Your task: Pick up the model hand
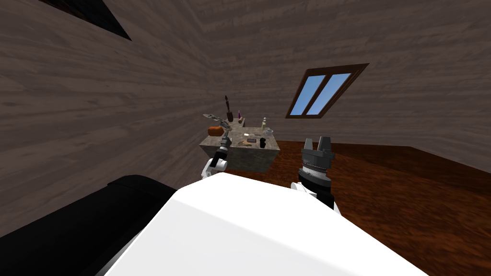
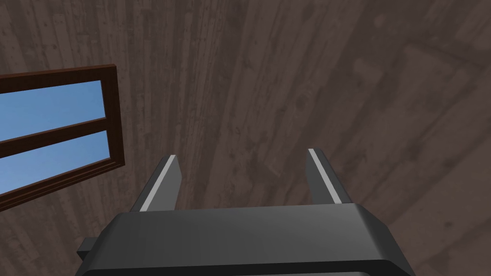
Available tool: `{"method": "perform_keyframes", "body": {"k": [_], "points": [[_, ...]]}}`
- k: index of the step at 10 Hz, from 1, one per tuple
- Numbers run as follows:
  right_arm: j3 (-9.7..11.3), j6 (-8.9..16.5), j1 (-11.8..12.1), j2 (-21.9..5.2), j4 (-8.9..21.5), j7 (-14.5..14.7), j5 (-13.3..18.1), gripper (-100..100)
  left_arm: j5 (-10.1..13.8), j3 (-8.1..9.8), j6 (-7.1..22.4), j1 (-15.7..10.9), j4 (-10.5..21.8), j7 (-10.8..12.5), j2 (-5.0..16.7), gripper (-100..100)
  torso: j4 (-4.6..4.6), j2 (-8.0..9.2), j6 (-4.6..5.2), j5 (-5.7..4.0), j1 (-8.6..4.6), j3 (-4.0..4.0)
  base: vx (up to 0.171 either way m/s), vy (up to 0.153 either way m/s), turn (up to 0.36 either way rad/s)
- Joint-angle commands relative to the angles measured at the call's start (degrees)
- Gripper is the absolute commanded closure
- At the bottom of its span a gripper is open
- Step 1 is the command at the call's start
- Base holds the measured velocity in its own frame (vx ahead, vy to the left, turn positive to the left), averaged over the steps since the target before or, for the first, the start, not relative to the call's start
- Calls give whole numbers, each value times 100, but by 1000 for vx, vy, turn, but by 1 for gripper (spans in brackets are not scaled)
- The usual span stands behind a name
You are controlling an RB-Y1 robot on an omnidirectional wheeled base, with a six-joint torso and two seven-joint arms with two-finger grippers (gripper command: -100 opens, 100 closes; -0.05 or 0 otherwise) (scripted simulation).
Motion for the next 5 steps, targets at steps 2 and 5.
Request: {"method": "perform_keyframes", "body": {"k": [2,5], "points": [[0,0,0,0,0,0,0,0,66,3,386,-121,185,99,9,-100,1,2,0,0,3,1,19,-18,4],[0,0,0,0,0,0,0,0,128,-20,828,-253,383,197,-24,-100,1,4,-1,0,3,2,20,-17,4]]}}
